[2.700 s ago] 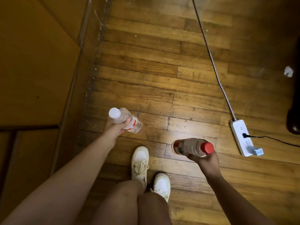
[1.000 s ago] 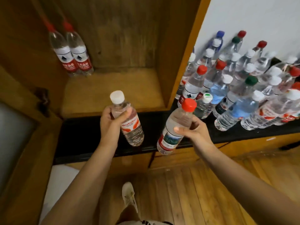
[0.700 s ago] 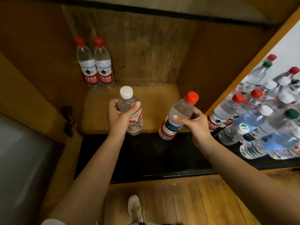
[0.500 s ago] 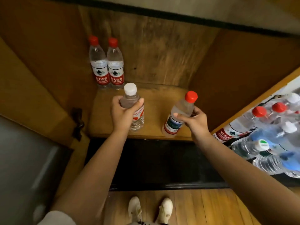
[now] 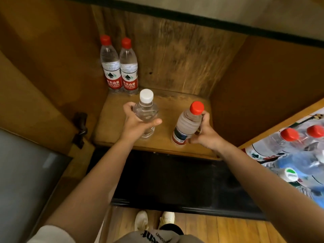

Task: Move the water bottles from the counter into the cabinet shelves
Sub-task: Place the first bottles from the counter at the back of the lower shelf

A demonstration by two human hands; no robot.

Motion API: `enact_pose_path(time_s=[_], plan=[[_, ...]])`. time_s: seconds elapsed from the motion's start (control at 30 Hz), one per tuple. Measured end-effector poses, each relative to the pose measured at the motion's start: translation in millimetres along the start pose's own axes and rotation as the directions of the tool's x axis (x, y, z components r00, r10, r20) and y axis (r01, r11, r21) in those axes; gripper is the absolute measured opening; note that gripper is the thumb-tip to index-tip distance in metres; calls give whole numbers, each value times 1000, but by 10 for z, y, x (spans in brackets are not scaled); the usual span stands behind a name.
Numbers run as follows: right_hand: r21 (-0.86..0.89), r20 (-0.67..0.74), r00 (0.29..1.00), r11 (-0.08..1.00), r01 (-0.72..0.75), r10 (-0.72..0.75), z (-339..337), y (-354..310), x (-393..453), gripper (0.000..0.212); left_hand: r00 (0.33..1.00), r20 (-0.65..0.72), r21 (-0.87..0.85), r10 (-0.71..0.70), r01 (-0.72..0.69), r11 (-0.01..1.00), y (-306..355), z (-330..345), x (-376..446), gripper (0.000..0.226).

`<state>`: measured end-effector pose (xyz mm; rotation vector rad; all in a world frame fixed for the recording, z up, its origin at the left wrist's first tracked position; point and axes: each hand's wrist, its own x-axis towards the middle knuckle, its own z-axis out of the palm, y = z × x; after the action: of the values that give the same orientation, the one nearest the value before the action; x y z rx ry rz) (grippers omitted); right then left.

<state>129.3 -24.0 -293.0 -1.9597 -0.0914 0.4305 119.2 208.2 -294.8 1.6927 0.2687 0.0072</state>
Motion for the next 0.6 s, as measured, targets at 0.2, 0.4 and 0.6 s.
enact_pose_path(time_s=[0.2,0.4,0.6], plan=[[16,-82,991,994,109,-107,104,179,-1,85,998,-46,73,-30,34,997,-190,-42,-140,89],[-93,-361,924,991,95,-122,351,349,107,82,973,-229,250,15,44,967,-350,227,-314,72],[143,-373,926,982,124,-63,540,444,146,94,950,-313,307,10,91,947,-416,299,-390,78]])
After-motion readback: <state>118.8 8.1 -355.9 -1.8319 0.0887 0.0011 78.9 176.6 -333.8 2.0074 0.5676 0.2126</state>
